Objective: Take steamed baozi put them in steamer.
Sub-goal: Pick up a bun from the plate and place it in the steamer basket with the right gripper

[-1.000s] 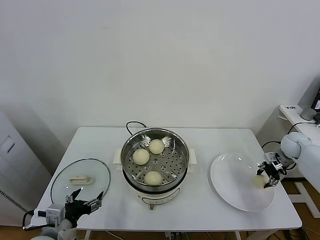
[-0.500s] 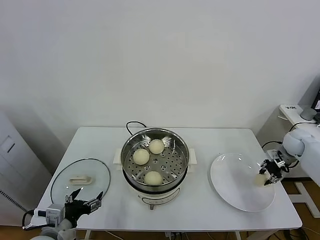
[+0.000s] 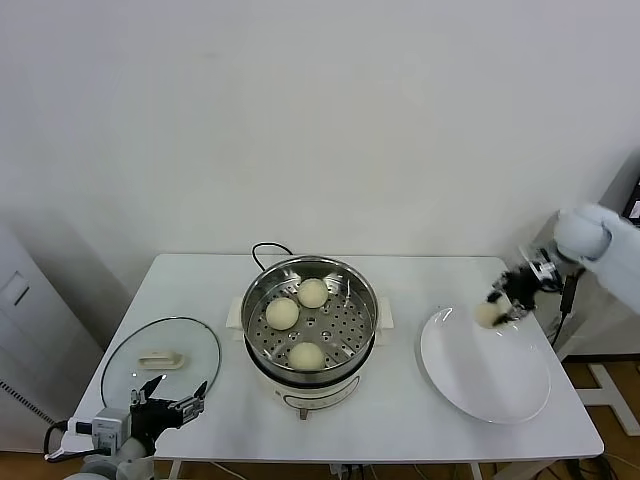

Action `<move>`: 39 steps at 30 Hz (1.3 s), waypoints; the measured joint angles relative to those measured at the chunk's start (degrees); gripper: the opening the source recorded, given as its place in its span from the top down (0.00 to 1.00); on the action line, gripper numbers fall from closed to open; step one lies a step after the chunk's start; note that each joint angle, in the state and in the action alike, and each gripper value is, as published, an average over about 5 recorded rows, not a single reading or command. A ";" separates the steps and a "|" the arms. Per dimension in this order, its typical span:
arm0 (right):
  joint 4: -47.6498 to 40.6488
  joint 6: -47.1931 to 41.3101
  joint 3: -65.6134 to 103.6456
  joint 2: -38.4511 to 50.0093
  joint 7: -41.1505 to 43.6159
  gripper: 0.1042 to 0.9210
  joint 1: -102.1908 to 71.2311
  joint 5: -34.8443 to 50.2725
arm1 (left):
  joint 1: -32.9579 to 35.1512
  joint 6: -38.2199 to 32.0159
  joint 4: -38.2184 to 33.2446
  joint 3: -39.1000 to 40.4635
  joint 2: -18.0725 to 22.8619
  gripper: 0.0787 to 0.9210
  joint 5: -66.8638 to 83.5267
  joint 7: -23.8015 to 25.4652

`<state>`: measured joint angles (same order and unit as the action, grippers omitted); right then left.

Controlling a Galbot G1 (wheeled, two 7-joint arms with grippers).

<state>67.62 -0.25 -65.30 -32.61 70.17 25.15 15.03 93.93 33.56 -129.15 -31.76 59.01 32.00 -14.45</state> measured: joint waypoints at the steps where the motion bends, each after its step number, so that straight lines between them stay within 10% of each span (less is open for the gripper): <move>1: 0.69 -0.85 -1.88 -0.51 -0.29 0.59 1.97 1.69 | -0.05 0.02 -0.06 0.05 0.03 0.12 -0.01 -0.03; 39: 17.18 -29.63 -25.69 -22.73 -23.60 0.59 22.64 38.32 | -0.30 -0.13 0.74 0.37 -0.07 0.12 -0.19 0.02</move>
<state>84.79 -29.89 -90.99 -55.33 46.57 47.79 53.34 93.63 33.43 -128.42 -31.39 58.94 31.81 -14.43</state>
